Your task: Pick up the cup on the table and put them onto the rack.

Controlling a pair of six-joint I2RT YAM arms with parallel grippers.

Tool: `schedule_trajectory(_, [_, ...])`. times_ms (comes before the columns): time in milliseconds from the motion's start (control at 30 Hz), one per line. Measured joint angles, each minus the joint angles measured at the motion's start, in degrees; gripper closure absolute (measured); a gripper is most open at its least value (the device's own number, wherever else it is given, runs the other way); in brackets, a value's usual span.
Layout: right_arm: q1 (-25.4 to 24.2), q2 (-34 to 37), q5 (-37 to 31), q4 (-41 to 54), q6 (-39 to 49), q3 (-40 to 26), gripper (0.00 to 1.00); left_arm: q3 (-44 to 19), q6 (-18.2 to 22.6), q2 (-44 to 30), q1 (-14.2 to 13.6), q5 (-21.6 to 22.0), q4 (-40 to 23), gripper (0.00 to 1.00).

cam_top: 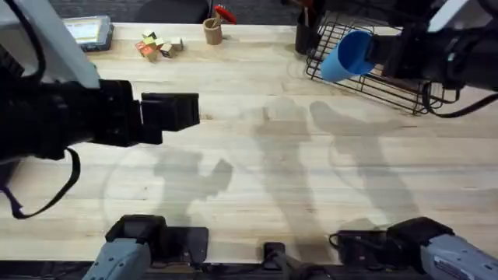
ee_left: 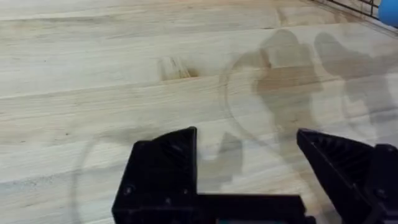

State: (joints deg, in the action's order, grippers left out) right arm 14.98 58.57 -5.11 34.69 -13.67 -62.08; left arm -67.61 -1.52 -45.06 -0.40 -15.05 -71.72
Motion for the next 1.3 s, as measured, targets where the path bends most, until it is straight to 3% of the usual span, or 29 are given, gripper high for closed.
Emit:
schedule_trajectory(300, [0.0, 0.5, -0.3, -6.2, 4.3, 0.0, 0.972, 0.0, 0.0, 0.0, 0.0, 0.0, 1.1, 0.008])
schedule_trajectory(433, [-1.3, 4.5, -0.3, -10.1, 4.7, -1.8, 0.972, 0.0, 0.0, 0.0, 0.0, 0.0, 1.9, 0.008])
schedule_trajectory(800, [-6.9, 21.7, -0.3, -6.8, 4.9, -20.6, 0.973, 0.0, 0.0, 0.0, 0.0, 0.0, 1.9, 0.008])
schedule_trajectory(1300, [-7.0, 32.1, -0.3, -5.2, 5.1, -21.1, 0.973, 0.0, 0.0, 0.0, 0.0, 0.0, 1.9, 0.007])
